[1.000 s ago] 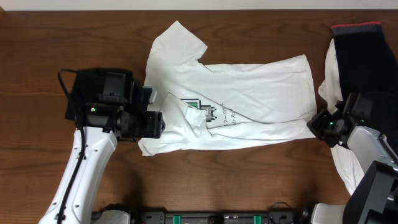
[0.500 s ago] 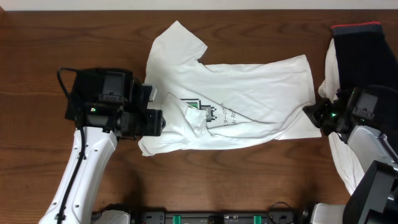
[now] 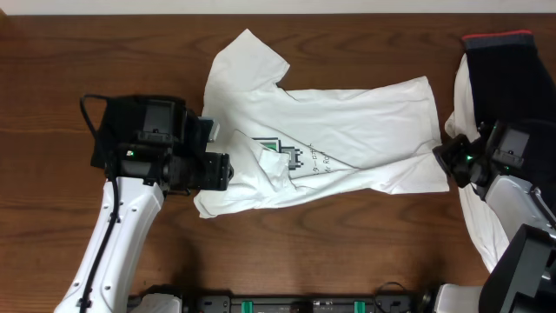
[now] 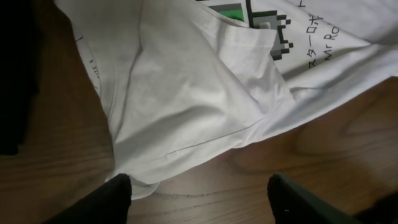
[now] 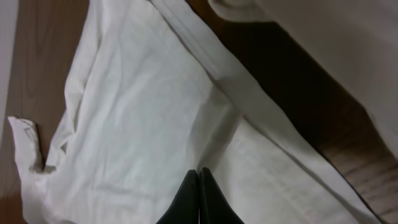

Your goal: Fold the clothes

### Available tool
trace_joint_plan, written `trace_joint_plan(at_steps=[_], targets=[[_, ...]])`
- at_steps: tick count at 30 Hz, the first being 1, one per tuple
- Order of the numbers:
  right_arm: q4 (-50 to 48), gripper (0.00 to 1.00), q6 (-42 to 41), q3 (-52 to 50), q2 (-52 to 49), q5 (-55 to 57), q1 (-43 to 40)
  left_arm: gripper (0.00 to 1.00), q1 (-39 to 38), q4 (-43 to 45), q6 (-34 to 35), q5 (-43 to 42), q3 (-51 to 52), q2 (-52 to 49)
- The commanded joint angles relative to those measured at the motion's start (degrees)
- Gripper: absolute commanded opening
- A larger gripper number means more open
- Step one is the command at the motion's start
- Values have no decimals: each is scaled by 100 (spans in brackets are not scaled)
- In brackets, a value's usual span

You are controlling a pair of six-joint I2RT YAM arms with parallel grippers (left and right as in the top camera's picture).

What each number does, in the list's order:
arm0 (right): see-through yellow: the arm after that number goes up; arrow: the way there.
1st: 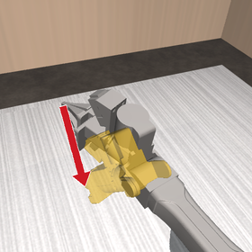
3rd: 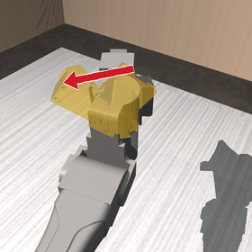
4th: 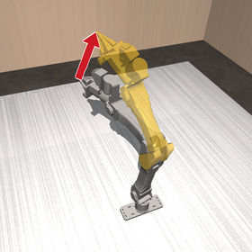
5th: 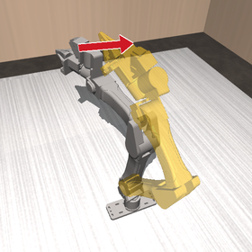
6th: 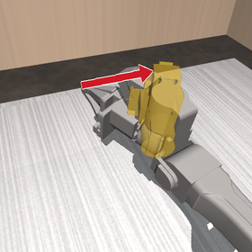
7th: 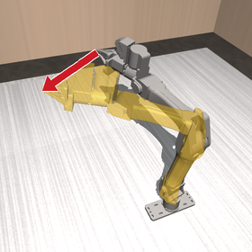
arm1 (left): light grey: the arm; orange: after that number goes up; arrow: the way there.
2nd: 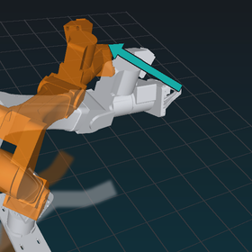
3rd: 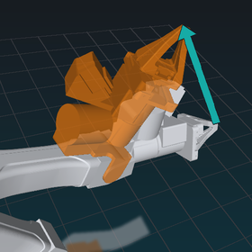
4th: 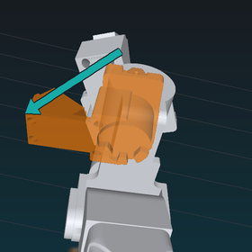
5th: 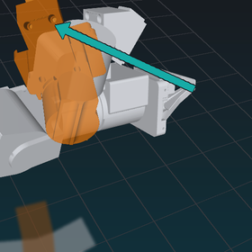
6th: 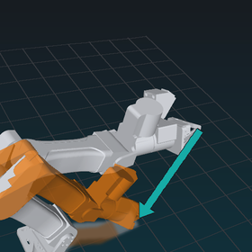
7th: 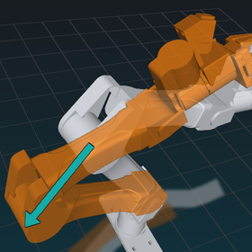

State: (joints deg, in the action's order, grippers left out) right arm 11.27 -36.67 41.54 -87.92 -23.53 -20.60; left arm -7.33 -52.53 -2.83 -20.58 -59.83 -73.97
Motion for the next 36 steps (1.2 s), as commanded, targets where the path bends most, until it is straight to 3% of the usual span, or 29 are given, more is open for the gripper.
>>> trace_joint_plan(at_steps=[1, 9, 16, 23, 29, 36], targets=[[-11, 1, -105, 107, -50, 103, 79, 77, -114, 44, -299, 24, -116, -72], [7, 1, -101, 107, -50, 101, 81, 84, -472, 804, -625, 26, -116, -876], [83, 1, -94, 107, -50, 103, 79, 84, -481, 1469, -809, 531, -116, -1784], [125, 1, -96, 107, -50, 103, 79, 84, -481, 2280, -861, 1016, -116, -2055], [184, 1, -94, 105, -50, 105, 79, 64, -485, 2647, -1025, 1010, -116, -2448], [212, 1, -94, 105, -50, 105, 79, 64, -492, 2953, -1049, 1014, -116, -2826]])
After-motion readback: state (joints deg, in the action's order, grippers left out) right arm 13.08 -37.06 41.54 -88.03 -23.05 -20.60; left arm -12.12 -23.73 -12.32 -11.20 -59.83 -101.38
